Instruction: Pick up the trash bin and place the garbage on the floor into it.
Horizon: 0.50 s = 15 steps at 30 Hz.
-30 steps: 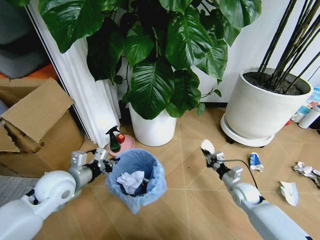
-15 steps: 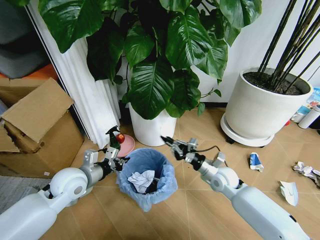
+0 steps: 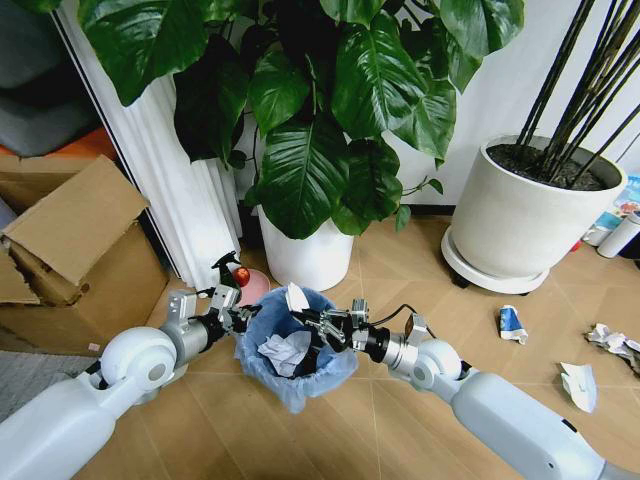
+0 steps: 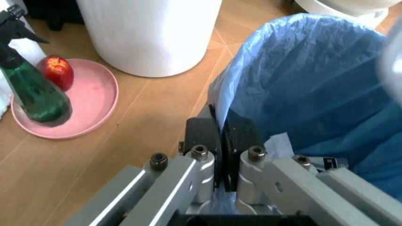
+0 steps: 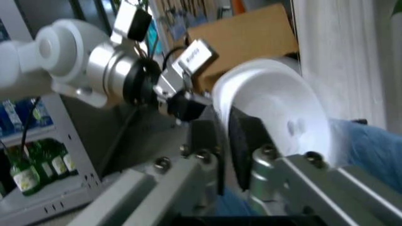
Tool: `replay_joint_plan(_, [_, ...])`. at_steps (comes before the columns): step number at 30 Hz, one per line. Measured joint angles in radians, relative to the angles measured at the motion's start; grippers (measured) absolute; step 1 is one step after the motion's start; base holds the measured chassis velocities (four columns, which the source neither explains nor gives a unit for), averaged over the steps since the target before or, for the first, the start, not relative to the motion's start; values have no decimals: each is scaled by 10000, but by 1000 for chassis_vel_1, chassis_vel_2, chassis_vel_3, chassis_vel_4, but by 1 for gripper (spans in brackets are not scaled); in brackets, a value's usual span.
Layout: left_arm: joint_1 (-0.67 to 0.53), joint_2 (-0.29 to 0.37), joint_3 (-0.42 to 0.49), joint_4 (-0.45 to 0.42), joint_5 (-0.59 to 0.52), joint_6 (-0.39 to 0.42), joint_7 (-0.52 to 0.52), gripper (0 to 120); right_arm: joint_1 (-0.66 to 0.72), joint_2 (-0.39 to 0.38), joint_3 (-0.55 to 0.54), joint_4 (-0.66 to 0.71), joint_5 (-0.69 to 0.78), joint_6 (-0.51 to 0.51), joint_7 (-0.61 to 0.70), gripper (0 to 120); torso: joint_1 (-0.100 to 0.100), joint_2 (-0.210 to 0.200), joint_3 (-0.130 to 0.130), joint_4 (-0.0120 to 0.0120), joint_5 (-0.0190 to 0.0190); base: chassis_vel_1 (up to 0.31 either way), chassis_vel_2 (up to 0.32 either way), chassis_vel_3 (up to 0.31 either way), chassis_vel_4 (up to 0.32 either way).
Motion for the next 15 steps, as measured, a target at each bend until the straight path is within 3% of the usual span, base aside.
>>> replay_joint_plan(8, [49,28,-79,-11,1,18,-10,0,-6,-174,274,112,-638,-436,-31,36,0,0,-1,1,-1,0,0,0,0])
replay_joint_plan(10, [79,42,-129,-13,13,39,-20,0,-4,-386,499,355,-1187,-891,43,48,0,0,0,2,0,0,0,0,0])
replay_joint_plan(15, [82,41,-134,-14,36,112,-56,0,-10,-805,655,805,-1482,-1655,135,62,0,0,0,1,0,0,0,0,0])
